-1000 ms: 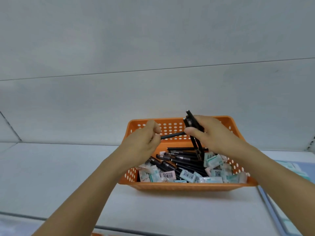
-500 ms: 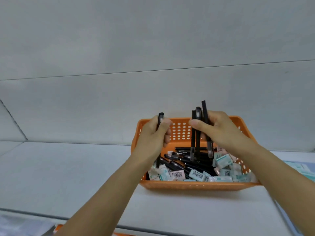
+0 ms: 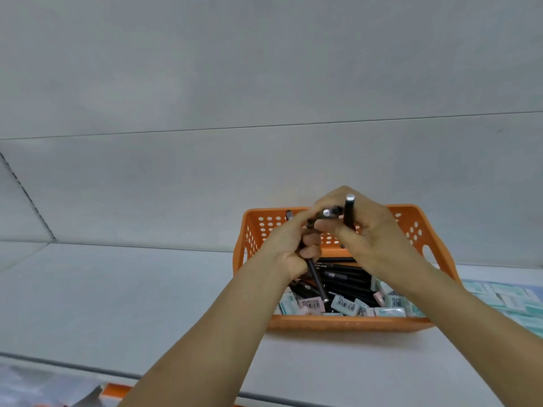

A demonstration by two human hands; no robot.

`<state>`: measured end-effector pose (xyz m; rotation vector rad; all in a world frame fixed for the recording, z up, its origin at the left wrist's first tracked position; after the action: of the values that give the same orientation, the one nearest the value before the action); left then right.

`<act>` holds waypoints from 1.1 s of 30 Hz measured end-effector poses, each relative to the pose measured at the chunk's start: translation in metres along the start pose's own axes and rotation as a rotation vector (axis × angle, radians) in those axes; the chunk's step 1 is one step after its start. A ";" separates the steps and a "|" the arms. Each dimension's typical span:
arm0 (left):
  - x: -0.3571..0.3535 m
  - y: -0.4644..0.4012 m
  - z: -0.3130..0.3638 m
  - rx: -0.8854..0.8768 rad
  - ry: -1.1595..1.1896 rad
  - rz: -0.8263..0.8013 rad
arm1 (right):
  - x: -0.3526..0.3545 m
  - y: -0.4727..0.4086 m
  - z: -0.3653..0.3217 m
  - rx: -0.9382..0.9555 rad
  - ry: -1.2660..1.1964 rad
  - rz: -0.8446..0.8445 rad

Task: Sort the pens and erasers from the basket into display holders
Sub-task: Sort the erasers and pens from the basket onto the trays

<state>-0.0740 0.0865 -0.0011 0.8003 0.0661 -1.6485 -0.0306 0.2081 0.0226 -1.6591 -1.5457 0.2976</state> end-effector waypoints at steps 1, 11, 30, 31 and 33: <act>0.000 -0.001 0.001 -0.010 0.046 0.021 | 0.002 0.002 0.001 0.072 0.061 -0.040; 0.009 0.017 0.002 -0.282 0.326 0.208 | 0.034 0.015 0.015 -0.241 -0.037 0.177; -0.008 0.037 -0.009 -0.448 -0.192 0.005 | 0.012 -0.034 -0.008 -0.302 0.142 -0.108; -0.006 0.036 -0.009 -0.431 -0.139 0.016 | 0.013 -0.032 -0.008 -0.312 0.156 -0.084; -0.002 0.034 -0.009 -0.365 -0.006 0.073 | 0.019 -0.028 -0.007 -0.345 0.221 -0.012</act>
<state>-0.0398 0.0839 0.0064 0.5125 0.3206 -1.5108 -0.0421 0.2197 0.0526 -1.8721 -1.4975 -0.1657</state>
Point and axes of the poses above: each hand's wrist, its own y-axis away from the middle knuckle, its own x-axis out of the back of the hand, z = x × y, the point moved 2 cm from there along -y, towards the middle knuckle, and after that the axes turned 7 degrees about z, right-handed, at the moved point
